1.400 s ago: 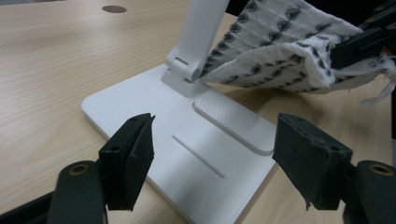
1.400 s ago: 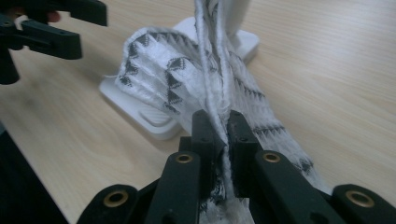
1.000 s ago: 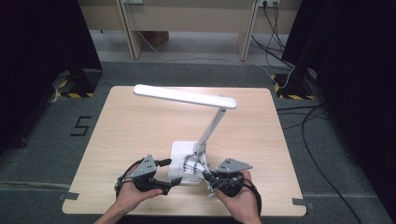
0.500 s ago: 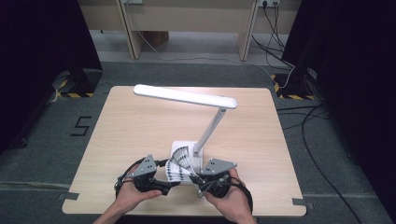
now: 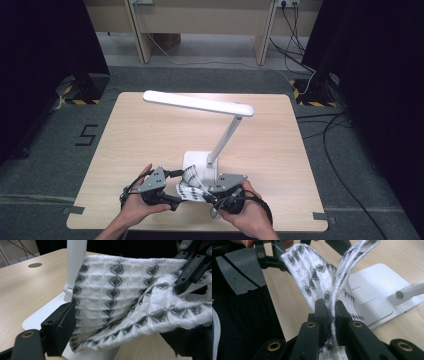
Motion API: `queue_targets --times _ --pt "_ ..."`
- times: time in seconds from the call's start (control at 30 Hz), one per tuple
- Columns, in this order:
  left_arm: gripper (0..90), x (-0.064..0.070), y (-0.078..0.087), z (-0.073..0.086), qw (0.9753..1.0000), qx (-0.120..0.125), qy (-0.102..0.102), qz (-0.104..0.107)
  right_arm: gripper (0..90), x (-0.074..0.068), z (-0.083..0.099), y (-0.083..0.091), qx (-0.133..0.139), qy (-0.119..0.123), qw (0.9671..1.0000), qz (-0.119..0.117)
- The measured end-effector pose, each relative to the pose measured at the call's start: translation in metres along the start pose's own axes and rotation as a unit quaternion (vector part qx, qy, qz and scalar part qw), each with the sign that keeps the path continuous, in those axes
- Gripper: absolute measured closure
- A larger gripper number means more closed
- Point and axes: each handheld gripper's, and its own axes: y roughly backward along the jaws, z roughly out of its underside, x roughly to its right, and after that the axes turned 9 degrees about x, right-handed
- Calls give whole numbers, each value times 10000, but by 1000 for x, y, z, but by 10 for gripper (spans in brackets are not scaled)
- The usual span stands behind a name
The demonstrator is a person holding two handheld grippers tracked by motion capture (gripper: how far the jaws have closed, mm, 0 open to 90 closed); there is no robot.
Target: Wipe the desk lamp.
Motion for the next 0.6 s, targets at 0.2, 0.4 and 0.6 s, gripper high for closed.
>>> queue_targets --times 0.2,0.4,0.6 --pt "195 -2 -1 1 9999 64 132 86 847 0 -1 -1 -83 115 9998 -168" --pt "160 -3 -2 3 9997 -7 232 102 847 0 -3 -1 -153 260 9990 -328" --pt "147 0 -7 7 9993 -108 278 209 846 -1 -3 -3 -160 336 9984 -423"
